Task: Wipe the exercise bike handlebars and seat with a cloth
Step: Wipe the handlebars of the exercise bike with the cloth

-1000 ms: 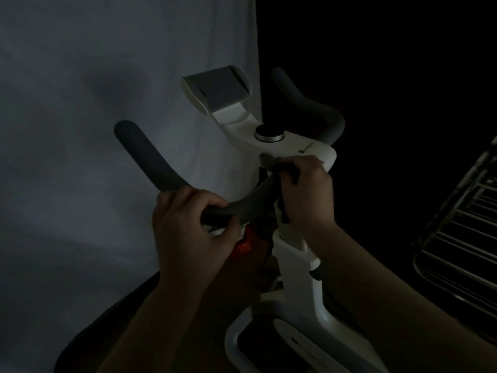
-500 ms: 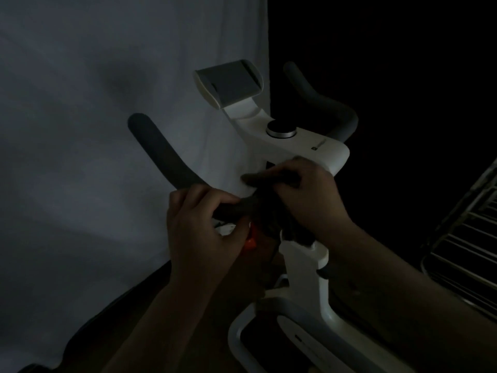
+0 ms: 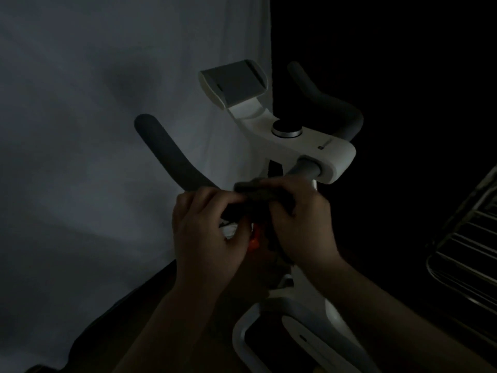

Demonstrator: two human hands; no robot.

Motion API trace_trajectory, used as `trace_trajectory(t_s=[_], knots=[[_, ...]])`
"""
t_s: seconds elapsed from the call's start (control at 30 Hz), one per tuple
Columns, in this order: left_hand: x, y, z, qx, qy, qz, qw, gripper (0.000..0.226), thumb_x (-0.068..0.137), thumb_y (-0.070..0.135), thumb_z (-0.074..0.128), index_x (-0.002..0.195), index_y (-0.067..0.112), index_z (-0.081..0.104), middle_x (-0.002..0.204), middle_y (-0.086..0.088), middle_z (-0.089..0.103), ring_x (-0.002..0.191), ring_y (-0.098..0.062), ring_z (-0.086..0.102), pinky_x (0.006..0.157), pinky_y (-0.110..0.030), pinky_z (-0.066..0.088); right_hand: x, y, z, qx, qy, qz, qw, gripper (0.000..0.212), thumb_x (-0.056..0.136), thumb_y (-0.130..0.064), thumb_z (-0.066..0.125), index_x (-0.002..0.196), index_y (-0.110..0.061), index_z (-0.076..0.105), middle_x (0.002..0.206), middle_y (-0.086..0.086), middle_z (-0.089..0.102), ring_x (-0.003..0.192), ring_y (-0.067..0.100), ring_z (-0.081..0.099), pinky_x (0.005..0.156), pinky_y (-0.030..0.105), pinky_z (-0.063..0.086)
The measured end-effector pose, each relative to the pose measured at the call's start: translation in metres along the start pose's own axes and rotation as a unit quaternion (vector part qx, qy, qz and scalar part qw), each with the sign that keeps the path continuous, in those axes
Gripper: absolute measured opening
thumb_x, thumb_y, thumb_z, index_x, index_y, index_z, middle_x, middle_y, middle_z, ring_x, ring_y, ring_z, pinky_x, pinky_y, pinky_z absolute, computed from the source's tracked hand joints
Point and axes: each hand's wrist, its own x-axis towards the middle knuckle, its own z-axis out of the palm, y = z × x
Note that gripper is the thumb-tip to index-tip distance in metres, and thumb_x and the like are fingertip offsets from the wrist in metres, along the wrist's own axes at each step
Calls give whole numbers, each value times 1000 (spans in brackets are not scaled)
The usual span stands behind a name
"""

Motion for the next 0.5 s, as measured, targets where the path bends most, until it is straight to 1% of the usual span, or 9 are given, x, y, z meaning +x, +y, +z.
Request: trace_trajectory(t_s=[0.03,0.07,0.1,0.17,0.2,0.3,0.33,0.4,0.5], knots=[[1,2,0,-1,3,-5,1000,27,75,40,56,95,24,64,93,9,59,96,-13,45,75,-24,32,-1,3,2,58,83,50,994,34,90,-5,56,102,-36,61,106,-19,57,102,-4,55,84,12,47],[1,3,0,-3,7,-11,1000,27,74,41,56,93,25,64,92,11,57,96,-12,44,74,-21,31,-5,2,8,115,172,118,971,33,92,-8,55,103,-39,58,108,-17,57,104,-4,55,85,14,47],[1,4,0,-5,8,-16,1000,27,74,42,56,93,25,64,92,12,56,97,-11,42,74,-18,31,-13,0,19,182,235,198,934,30,93,-13,55,107,-39,56,111,-15,58,107,-3,55,89,18,48],[0,4,0,-6,2,-15,1000,28,74,43,56,95,26,64,94,12,56,99,-8,38,74,-18,32,-27,-9,44,307,268,343,846,27,95,-21,54,118,-34,52,117,-10,60,110,3,57,94,30,50],[-1,4,-1,-5,-2,-10,1000,28,75,43,56,96,26,64,95,11,57,99,-7,38,74,-19,33,-27,-12,50,336,266,382,819,25,95,-23,53,118,-33,51,115,-10,61,109,5,59,93,31,50],[1,4,-4,10,-10,-1,1000,24,75,36,62,96,25,64,95,12,57,99,-4,36,74,-20,28,1,-2,44,358,337,411,768,18,97,-22,49,111,-30,56,107,-7,65,101,8,62,87,30,51],[1,4,-5,14,-11,-2,1000,24,73,34,64,95,24,65,94,11,56,99,-3,35,75,-21,27,10,0,40,362,356,413,756,20,97,-22,49,115,-27,58,107,-7,65,102,10,62,88,32,52],[0,4,-5,14,-11,1,1000,25,72,33,65,95,23,65,94,11,57,99,-3,35,79,-24,28,12,1,39,364,348,415,758,23,97,-23,50,118,-27,59,107,-8,66,101,10,63,87,32,52],[0,3,-4,6,-7,6,1000,23,74,33,65,94,23,64,93,14,54,100,-8,40,81,-26,30,5,-6,39,378,305,411,772,20,97,-21,51,106,-36,58,103,-10,66,97,8,63,85,32,53]])
